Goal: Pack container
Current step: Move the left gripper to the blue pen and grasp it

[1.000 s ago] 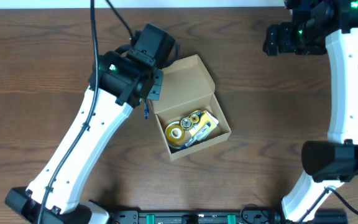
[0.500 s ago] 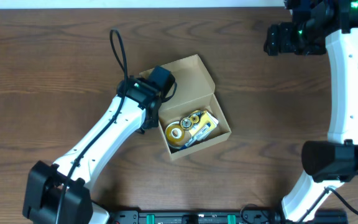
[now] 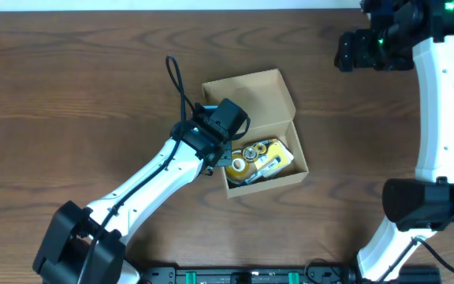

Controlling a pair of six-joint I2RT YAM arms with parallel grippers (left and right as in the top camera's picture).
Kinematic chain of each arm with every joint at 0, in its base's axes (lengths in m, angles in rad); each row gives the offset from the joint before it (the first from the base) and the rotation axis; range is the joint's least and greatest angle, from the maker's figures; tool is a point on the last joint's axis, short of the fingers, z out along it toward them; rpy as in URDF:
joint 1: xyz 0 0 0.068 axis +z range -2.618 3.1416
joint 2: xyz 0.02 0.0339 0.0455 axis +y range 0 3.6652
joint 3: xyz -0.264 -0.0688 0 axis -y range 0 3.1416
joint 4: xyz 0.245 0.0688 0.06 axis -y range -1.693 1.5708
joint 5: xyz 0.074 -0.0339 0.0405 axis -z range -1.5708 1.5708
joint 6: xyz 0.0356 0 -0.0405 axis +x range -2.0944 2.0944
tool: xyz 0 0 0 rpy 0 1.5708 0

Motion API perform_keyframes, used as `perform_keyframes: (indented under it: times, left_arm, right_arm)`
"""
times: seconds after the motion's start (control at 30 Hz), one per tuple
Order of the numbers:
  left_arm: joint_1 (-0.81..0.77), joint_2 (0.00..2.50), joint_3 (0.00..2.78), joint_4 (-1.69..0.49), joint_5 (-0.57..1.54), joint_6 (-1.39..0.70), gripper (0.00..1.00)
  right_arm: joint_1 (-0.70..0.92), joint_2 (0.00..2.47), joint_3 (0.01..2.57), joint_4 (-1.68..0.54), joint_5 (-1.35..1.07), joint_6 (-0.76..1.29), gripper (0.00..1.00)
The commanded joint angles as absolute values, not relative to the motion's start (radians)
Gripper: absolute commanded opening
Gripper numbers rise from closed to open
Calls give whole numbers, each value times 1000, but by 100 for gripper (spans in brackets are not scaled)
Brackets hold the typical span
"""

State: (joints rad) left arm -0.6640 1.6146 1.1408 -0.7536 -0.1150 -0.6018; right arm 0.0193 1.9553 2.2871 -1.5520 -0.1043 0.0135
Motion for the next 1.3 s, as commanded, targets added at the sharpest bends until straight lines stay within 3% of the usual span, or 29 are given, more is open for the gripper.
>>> perform_keyframes:
  times: [0.0,0.17,0.27,0.37,0.57,0.93,1.1,1.27]
  left_arm:
    - [-660,1615,1138,-742,-113,-588,37]
    - [-657,1615,1138,-699,-112,-561,45]
    - [-626,1615,1138,-746,-183,-593,58]
    - [-529,1615,1138,-807,-227,-628,65]
    - [-316,1625,1129,-738,-77,-486,59]
    - [-313,1834,1129,-623,52,-292,62]
    - [-314,1883,1129,-564,82,-272,55]
    - [-314,1883,1129,-520,73,-277,40]
  right_arm:
    - [28,1948,2283,-1555,-103,2,87]
    - [28,1948,2283,-1556,-110,2,87]
    - [28,1948,2283,-1563,-109,2,87]
    - [28,1948,2283,-1564,-109,2,88]
    - [28,1948,2283,-1552,-110,2,88]
    - [28,1948,2283,-1557,-121,2,88]
    - [28,1948,2283,-1555,-121,2,88]
    - [59,1948,2283,-1556,-120,2,89]
